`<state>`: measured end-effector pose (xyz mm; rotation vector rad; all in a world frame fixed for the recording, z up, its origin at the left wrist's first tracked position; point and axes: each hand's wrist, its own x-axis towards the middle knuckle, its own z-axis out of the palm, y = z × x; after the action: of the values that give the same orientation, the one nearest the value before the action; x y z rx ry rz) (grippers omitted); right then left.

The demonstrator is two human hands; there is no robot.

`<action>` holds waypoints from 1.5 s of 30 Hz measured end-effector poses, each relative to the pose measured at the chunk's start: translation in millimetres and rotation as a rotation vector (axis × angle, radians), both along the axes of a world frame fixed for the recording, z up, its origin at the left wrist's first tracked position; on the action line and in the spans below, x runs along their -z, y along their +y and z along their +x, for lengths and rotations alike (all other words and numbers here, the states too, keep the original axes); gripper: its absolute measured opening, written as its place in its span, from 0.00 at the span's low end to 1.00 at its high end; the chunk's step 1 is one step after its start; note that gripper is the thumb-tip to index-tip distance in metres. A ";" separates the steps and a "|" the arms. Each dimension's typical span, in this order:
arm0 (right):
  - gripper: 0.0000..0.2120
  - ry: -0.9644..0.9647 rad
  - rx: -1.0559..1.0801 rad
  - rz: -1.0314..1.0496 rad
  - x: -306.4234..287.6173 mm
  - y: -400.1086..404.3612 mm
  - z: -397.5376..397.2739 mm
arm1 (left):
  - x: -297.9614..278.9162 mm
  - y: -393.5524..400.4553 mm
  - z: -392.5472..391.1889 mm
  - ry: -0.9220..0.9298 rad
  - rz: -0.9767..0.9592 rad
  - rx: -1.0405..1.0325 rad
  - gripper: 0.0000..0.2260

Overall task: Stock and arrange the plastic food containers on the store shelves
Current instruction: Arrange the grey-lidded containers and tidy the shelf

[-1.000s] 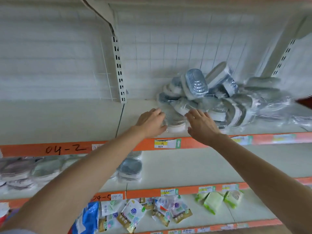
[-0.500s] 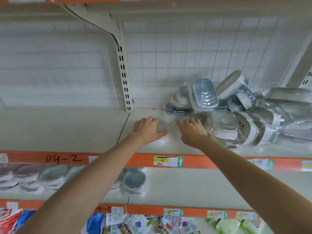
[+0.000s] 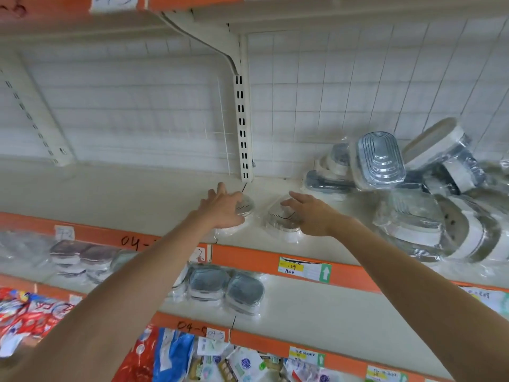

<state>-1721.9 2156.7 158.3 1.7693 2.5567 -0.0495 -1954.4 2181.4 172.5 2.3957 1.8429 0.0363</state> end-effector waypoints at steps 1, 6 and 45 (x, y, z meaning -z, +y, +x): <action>0.32 -0.008 0.010 -0.017 -0.2 2.2 -0.9 | 1.6 0.3 -2.5 -0.023 -0.014 -0.023 0.22; 0.32 0.005 0.025 -0.033 -6.2 7.2 1.5 | 11.0 0.7 -7.2 -0.036 0.006 -0.019 0.26; 0.43 0.134 0.026 0.340 22.0 -138.2 -156.7 | 40.5 -135.7 -177.4 0.092 0.289 0.184 0.37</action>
<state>-1878.6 2018.5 136.4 1.9688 2.7726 0.2939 -2131.8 2045.6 132.0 2.7981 1.7500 0.1910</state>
